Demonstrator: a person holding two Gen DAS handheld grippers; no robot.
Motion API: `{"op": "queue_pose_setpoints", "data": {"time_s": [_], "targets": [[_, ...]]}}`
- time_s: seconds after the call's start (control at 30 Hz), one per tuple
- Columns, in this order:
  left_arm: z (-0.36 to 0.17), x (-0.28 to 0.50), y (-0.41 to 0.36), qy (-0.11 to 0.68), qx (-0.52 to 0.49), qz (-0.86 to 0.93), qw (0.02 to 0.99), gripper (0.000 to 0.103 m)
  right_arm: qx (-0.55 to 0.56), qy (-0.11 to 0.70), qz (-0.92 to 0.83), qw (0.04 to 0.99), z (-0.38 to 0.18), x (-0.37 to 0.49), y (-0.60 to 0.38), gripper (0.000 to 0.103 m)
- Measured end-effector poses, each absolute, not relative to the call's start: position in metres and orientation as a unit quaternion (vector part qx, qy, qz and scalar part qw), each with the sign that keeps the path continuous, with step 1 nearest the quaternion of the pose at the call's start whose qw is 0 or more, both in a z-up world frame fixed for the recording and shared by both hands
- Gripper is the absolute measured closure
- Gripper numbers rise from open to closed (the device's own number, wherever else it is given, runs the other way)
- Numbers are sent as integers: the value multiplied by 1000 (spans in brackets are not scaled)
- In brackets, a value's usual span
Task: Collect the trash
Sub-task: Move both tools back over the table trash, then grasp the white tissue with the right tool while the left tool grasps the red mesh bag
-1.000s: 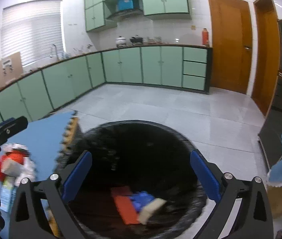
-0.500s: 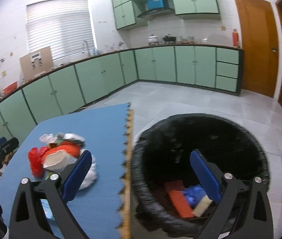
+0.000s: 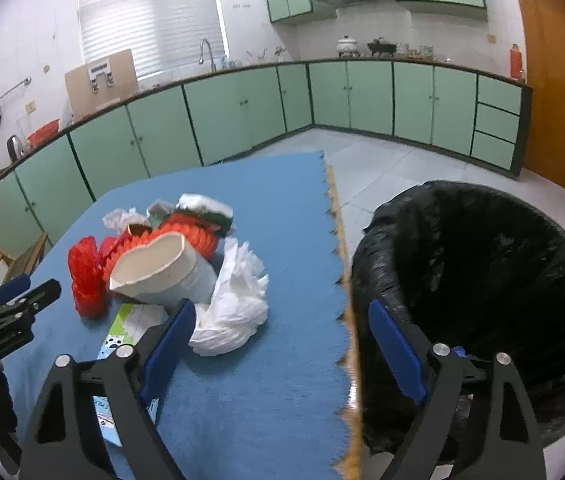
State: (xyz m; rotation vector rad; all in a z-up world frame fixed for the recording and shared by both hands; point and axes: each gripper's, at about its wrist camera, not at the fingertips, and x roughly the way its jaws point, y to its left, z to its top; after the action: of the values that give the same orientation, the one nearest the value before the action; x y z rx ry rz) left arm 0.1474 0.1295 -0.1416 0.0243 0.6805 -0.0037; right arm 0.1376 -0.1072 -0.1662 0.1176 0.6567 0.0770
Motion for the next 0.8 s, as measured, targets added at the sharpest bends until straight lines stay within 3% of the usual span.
{"op": "queue_pose_setpoints", "data": {"time_s": [0.23,0.43,0.5,0.57,0.63,0.7,0.8], "targets": [[-159,166,128,350,6,1,937,26,45,347,64,935,-183,156,-90,24],[-169,176,129,367,-1,5,930,31,48,368,84,925,-195,167,-84,35],[-169,179,127,369,-3,5,929,34,52,372,95,922,-196,170,-83,41],[-169,181,126,371,-6,3,929,41,54,376,108,919,-196,171,-82,56],[-168,184,124,374,-10,-3,928,55,57,379,123,915,-195,172,-80,65],[-167,185,122,375,-14,-8,927,59,58,377,130,915,-194,171,-80,81],[-167,184,122,375,-19,-4,927,65,60,377,133,915,-190,169,-82,85]]}}
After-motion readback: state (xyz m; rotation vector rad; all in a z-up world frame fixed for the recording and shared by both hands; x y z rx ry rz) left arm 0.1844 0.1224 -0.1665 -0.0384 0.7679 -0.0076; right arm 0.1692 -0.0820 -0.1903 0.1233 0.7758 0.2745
